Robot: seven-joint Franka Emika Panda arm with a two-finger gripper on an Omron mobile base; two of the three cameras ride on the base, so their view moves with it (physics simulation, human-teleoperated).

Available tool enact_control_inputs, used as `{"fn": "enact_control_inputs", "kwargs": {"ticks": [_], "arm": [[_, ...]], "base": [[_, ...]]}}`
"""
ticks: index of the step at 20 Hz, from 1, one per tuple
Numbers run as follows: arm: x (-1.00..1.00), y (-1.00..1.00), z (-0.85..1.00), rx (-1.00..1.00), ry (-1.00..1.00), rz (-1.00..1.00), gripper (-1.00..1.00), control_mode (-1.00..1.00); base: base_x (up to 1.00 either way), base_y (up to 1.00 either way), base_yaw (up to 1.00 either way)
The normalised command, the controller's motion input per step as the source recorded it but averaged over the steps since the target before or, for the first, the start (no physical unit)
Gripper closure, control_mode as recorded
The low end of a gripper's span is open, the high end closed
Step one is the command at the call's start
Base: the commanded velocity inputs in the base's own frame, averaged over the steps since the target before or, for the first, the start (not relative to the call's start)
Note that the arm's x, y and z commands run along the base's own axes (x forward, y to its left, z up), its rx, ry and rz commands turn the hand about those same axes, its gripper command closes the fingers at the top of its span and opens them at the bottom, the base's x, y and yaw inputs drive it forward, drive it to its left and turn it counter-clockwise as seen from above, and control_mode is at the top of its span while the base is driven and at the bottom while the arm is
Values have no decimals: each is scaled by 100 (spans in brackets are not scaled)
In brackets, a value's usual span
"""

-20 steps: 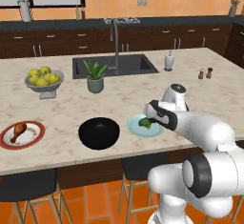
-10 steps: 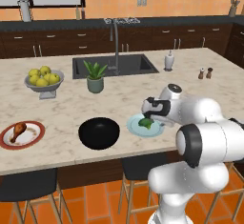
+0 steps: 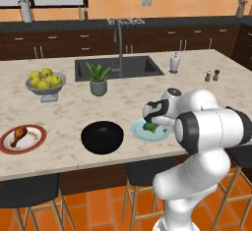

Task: Pick the chicken drumstick and broccoli from their plates and place them in the bowl. Then put the bowl in the fridge.

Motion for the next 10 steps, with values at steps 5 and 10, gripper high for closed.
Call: {"fn": "enact_control_inputs", "kwargs": {"ticks": [5, 10], "arm": [[1, 2, -11, 0, 0, -5, -100, -100], [16, 12, -5, 0, 0, -5, -100, -100]], "base": [[0, 0, 0], [0, 0, 0]]}}
